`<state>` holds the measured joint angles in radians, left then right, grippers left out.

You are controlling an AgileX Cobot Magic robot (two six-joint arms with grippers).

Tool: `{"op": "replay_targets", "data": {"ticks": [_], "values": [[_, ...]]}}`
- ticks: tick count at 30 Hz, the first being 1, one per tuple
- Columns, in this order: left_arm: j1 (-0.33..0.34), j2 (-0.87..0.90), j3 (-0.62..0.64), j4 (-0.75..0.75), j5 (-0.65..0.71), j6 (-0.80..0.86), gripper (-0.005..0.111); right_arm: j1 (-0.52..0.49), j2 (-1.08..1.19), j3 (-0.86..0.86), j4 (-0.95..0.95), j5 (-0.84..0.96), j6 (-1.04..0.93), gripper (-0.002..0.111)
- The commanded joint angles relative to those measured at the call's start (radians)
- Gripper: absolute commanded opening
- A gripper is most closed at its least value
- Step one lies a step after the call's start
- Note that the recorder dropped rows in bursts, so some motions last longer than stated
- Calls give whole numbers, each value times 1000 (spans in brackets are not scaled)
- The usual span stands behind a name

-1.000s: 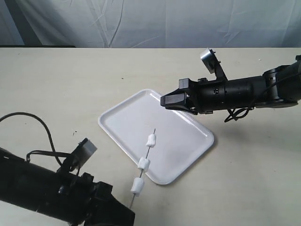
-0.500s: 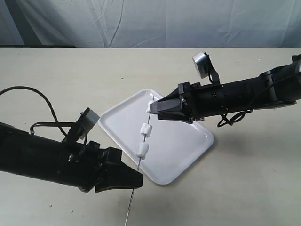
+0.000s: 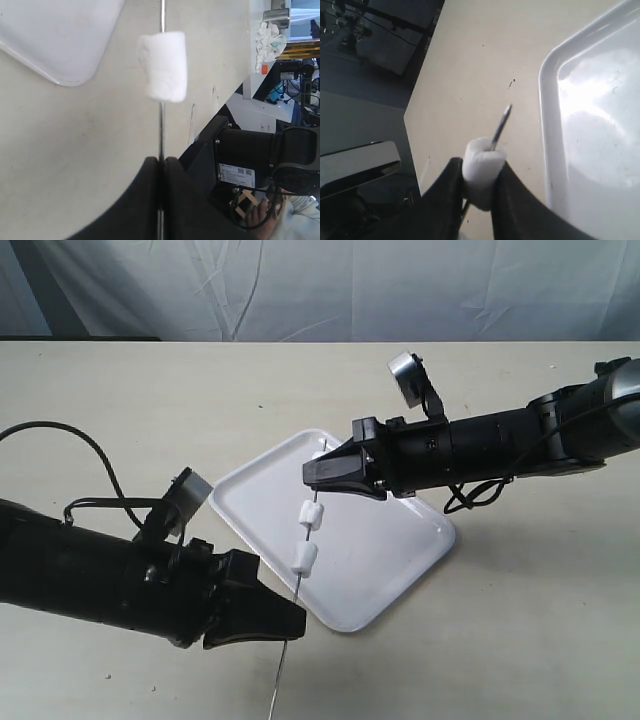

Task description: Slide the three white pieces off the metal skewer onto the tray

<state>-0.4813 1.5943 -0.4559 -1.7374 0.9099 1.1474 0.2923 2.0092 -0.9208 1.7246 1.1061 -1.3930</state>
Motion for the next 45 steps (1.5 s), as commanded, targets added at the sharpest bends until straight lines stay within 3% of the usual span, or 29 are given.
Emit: {"op": "replay_targets", "data": {"ticks": [1,16,22,29,31,35,36,42,45], "values": [[1,-6,0,-7,59,0,0,1,-4,-4,13,-3,-35,14],[1,-6,234,-7,174,120,0,1,-4,-33,20,-156,-54,14],[1,-14,257,-7,251,134,0,1,-4,-52,20,-232,-48,14],[1,-14,257,-7,236,152,0,1,-4,-52,20,-241,-48,14],[1,-14,257,-7,238,154,0,1,-4,-52,20,-241,-48,21],[1,-14,257,-7,240,154,0,1,-4,-52,20,-238,-46,48],[1,-14,257,-7,245,154,0,1,-4,-52,20,-240,-46,49],[1,-14,276,-7,278,171,0,1,-4,-52,20,-244,-46,34],[1,-14,276,-7,246,171,0,1,-4,-52,20,-246,-46,35]]}}
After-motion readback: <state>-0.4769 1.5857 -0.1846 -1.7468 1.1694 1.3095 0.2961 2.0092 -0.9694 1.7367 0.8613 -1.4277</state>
